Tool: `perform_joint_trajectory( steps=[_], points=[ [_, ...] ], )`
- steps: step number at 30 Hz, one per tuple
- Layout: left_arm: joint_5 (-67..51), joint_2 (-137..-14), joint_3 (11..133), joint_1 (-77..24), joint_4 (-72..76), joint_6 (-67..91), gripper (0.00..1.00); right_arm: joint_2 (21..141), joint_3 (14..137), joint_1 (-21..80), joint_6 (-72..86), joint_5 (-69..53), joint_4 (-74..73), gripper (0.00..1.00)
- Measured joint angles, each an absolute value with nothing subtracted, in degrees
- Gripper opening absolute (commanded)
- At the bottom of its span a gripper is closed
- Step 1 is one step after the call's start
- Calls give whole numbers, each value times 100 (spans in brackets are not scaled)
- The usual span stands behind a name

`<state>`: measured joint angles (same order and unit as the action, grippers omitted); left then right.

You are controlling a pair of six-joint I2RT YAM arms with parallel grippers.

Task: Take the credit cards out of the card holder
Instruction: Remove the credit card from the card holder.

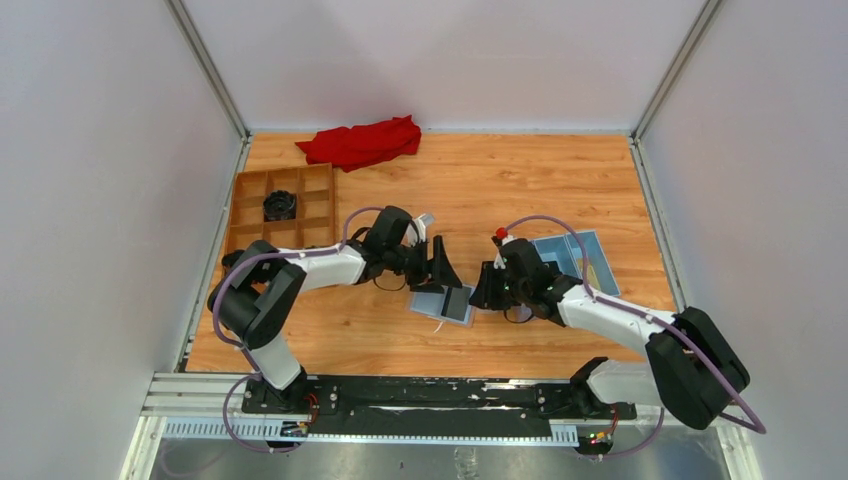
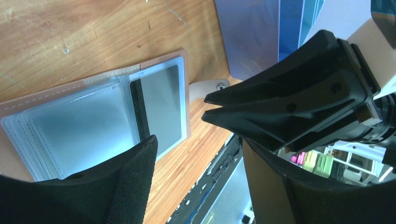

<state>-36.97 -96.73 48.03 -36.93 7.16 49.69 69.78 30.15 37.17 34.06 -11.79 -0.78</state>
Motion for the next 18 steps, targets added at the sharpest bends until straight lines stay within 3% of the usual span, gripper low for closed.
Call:
perform_joint_trajectory(
  steps=[18],
  points=[
    [-3830,-9791,4615,-3693,716,4733,63,7505,2886,4042,3822,-1085,644,27]
  ],
)
